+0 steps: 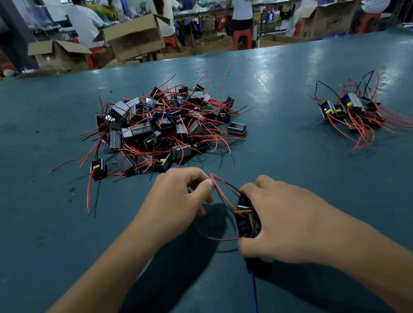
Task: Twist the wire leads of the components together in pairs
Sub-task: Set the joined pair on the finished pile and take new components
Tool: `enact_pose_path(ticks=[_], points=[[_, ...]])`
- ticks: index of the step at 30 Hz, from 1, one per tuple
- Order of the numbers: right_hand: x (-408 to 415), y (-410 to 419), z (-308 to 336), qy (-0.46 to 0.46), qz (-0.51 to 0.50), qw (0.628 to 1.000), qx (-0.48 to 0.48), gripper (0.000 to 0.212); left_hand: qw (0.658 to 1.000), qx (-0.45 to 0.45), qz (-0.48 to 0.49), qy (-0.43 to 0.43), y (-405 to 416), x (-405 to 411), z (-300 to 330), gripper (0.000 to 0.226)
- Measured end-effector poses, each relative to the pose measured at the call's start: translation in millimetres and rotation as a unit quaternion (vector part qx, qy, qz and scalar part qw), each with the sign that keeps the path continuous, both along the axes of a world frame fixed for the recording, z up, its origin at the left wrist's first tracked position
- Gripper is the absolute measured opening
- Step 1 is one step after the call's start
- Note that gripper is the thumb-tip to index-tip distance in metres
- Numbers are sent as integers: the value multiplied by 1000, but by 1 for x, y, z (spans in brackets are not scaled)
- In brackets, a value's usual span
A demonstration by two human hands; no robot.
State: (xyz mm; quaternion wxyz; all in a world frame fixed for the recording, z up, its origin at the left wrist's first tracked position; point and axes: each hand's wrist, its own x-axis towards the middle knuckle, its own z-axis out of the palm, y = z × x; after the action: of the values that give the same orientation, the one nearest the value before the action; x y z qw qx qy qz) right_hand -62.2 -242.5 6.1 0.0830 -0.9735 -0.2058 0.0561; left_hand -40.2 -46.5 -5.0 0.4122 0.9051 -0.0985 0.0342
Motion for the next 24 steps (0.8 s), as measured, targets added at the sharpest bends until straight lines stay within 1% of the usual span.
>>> enact_pose_path(ticks=[2, 5, 8, 10, 14, 17, 18, 19, 21, 23, 24], points=[[2, 3, -3, -13, -6, 1000, -1, 49, 999, -11, 29, -42, 2, 2, 1, 24], [20, -8, -1, 0, -51, 999, 14, 37, 991, -41, 84, -93, 9, 6, 3, 25], [51, -41, 10, -5, -133, 990, 46, 31, 989, -56, 97, -98, 13, 8, 3, 25], [77, -67, 21, -37, -189, 979, 59, 32, 991, -42, 86, -90, 10, 8, -1, 26], [143, -120, 49, -134, -282, 950, 29, 53, 995, -1, 51, -87, 1, 7, -8, 27], [177, -143, 70, -168, -357, 919, -6, 79, 995, 10, 36, -90, -1, 7, -11, 25], [183, -142, 72, -185, -367, 912, -11, 81, 995, 15, 34, -92, -1, 7, -11, 24], [187, -135, 71, -209, -358, 910, -5, 77, 995, 20, 34, -94, -1, 8, -11, 23], [189, -105, 64, -243, -280, 928, 37, 60, 995, 26, 34, -94, 1, 9, -11, 23], [187, -66, 50, -216, -166, 960, 64, 41, 995, 31, 32, -93, 1, 8, -12, 22], [186, -48, 41, -194, -119, 972, 50, 35, 995, 35, 31, -92, 0, 8, -13, 22]])
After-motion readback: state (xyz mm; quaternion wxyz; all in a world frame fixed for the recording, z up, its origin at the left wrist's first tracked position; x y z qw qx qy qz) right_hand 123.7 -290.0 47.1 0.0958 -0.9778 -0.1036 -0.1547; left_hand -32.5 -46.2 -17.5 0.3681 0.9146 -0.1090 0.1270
